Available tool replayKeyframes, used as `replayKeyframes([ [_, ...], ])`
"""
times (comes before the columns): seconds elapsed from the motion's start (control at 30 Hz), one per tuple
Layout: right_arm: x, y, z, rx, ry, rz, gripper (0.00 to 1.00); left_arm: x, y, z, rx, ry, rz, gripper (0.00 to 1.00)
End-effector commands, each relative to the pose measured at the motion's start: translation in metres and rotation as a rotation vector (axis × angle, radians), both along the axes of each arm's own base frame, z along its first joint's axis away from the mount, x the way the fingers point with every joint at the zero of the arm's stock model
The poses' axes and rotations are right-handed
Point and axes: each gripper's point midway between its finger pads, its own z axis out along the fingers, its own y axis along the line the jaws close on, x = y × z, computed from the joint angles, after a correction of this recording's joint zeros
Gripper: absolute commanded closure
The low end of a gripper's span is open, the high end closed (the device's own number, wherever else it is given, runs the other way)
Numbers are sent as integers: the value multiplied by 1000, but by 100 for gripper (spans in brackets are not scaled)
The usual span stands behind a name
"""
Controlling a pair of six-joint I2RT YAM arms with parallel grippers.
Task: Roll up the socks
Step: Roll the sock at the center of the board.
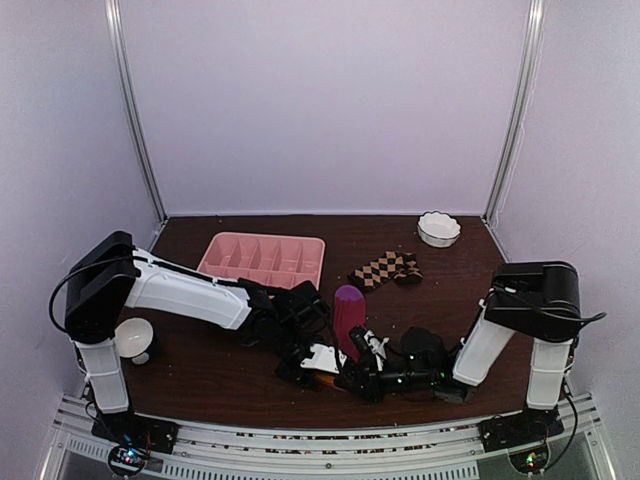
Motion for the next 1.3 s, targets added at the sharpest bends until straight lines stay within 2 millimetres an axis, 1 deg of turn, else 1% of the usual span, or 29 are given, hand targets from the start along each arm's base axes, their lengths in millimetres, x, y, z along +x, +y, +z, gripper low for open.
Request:
replayKeyframes([
  [0.0,-30,-48,-87,-308,244,-6,100,-9,1,1,-29,-25,-33,51],
  [0.13,-30,-46,-88,-313,254,0,100,-13,2,5,-51,-40,-28,51],
  [0.3,-30,-47,-90,-318,261,2,100,1,-6,11,-121,-123,22,52],
  [0.47,-32,-48,-92,-321,272,8,100,7,-10,21,-167,-164,49,52],
  [0.53,-33,-48,-93,-324,276,9,100,7,-10,20,-166,-166,50,52],
  [0.63,-34,-49,-95,-327,283,9,100,0,-9,22,-164,-128,35,52],
  [0.7,-34,-50,-97,-334,289,6,100,-8,-8,23,-158,-87,25,56],
  [0.77,-34,-51,-99,-343,293,3,100,-14,-7,28,-158,-46,20,64],
  [0.83,-34,-52,-101,-351,297,0,100,-22,-6,31,-157,-4,13,69],
  [0.9,-34,-53,-103,-356,301,-2,100,-26,-4,30,-148,20,12,69],
  [1.0,-34,-53,-104,-358,306,-6,100,-27,-1,25,-134,28,18,67],
  [1.07,-34,-53,-103,-357,308,-6,100,-23,-2,23,-132,15,32,65],
  [1.27,-34,-51,-102,-350,316,-5,100,-12,-5,12,-105,-27,56,65],
])
